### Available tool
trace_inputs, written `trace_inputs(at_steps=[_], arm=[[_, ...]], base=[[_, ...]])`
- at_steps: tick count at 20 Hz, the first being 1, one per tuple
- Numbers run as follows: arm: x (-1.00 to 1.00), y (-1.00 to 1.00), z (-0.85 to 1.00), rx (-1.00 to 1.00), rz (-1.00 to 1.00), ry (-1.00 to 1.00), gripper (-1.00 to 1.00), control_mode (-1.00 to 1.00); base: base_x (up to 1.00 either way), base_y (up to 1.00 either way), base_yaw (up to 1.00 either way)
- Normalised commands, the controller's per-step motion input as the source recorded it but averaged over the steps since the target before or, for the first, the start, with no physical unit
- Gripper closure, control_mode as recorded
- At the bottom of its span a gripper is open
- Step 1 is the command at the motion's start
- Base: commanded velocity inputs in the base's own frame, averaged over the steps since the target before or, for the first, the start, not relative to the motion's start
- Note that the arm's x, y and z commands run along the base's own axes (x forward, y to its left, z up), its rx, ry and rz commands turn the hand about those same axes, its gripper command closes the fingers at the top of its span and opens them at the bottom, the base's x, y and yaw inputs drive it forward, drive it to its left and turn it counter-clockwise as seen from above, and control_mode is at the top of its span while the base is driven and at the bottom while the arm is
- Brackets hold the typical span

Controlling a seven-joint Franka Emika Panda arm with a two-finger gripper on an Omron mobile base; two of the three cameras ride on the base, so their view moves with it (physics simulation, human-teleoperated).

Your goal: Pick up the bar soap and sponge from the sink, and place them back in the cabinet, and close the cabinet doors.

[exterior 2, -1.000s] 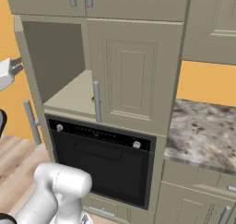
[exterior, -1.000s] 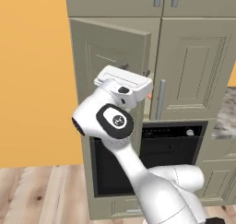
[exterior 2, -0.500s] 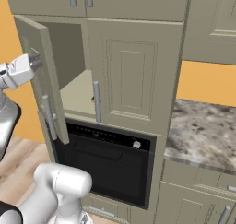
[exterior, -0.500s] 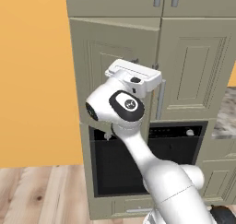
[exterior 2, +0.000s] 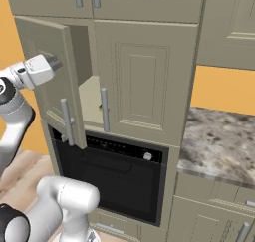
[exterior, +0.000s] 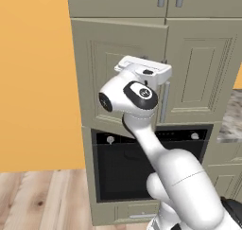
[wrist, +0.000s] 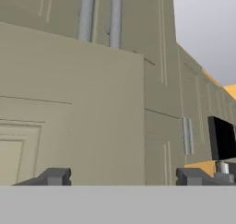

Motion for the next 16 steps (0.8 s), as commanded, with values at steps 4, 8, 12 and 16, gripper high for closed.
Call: trace_inputs(at_steps=[4,8,12,16], arm=[[0.34,-0.26,0.00,0.00,0.04,0.00,-1.00,-1.00],[0.41,-0.22,-0.01,0.00,0.03,0.00,-1.00,-1.00],[0.36,-0.25,0.00,0.00,0.05,0.00,-1.00,-1.00],[0.32,-0.24,0.00,0.00,0.05,0.00,-1.00,-1.00]], base=[[0.00,0.00,0.00],[0.00,0.00,0.00],[0.00,0.00,0.00],[0.00,0.00,0.00]])
